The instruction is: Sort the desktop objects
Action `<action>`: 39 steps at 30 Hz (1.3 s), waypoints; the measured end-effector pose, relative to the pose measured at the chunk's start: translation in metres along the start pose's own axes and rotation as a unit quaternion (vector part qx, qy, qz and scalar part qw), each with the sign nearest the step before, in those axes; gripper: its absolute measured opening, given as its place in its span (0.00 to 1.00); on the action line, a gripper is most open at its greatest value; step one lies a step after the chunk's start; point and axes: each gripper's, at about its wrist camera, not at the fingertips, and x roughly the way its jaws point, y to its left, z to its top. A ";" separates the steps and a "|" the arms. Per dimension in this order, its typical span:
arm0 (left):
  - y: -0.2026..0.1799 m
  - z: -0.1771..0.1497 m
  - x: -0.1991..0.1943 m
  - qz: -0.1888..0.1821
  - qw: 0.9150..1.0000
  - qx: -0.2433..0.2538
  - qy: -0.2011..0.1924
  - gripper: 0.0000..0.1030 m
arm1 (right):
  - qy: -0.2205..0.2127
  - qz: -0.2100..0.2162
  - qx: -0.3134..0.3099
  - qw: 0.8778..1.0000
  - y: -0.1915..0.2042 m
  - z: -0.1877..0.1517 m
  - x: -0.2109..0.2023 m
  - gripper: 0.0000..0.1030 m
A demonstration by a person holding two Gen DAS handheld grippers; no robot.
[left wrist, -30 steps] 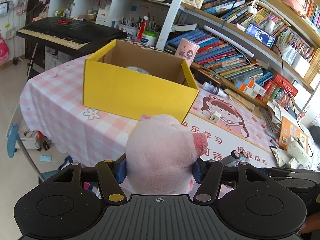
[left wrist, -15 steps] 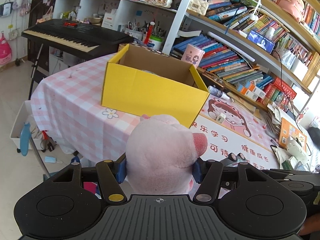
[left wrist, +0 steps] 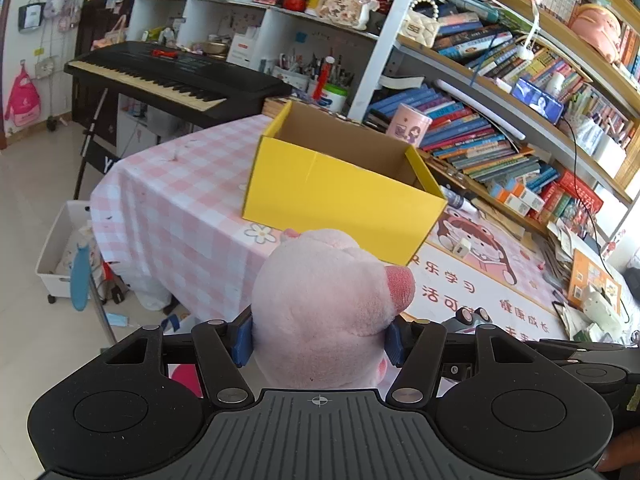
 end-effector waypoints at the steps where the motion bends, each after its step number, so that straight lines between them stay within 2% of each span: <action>1: 0.002 0.000 -0.001 0.001 1.000 -0.001 -0.001 0.58 | 0.001 0.001 -0.002 1.000 0.002 0.000 0.000 0.57; 19: -0.002 0.011 0.014 0.006 1.000 -0.007 -0.007 0.58 | -0.002 -0.001 -0.003 1.000 -0.014 0.024 0.014 0.57; 27: -0.020 0.047 0.031 0.008 0.999 0.018 -0.042 0.58 | -0.053 0.012 -0.019 0.998 -0.031 0.063 0.020 0.56; 39: -0.053 0.124 0.077 0.008 0.994 0.051 -0.098 0.58 | -0.103 0.040 -0.038 0.993 -0.060 0.145 0.036 0.57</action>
